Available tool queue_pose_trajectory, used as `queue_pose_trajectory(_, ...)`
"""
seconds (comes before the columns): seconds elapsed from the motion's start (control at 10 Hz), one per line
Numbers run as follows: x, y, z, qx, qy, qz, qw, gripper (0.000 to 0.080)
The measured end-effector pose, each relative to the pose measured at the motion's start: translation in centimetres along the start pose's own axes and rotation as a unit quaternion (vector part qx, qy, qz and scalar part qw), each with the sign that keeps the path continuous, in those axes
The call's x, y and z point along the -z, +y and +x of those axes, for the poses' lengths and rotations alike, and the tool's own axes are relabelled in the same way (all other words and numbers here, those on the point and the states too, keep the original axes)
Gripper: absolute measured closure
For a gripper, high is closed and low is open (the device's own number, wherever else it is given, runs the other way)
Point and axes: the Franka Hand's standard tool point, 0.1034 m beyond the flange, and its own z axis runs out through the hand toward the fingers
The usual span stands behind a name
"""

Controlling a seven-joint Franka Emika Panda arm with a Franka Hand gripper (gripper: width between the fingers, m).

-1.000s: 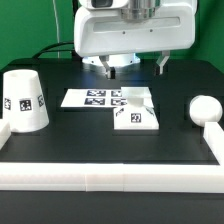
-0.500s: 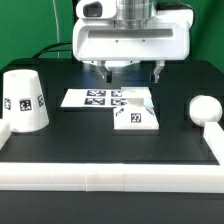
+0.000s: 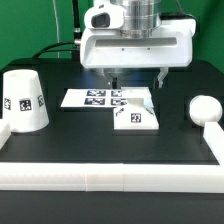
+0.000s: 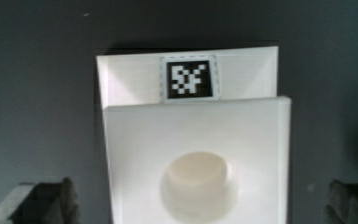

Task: Assemble lamp

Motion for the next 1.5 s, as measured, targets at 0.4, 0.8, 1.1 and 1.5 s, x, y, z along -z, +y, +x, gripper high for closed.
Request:
queue_pose_trajectory(0.4, -1.9, 0.3, -0.1, 0.005, -0.002, -0.001, 1.000, 0.0100)
queue_pose_trajectory(0.8, -1.7, 0.2, 0.0, 0.007, -0.001, 0.000, 1.000, 0.0266)
queue_pose_trajectory(1.1, -1.7, 0.2, 0.0, 0.007, -0.001, 0.000, 1.000, 0.0266)
queue_pose_trajectory(1.5, -1.6, 0.0, 1.3, 0.011, 0.005, 0.001, 1.000, 0.0265)
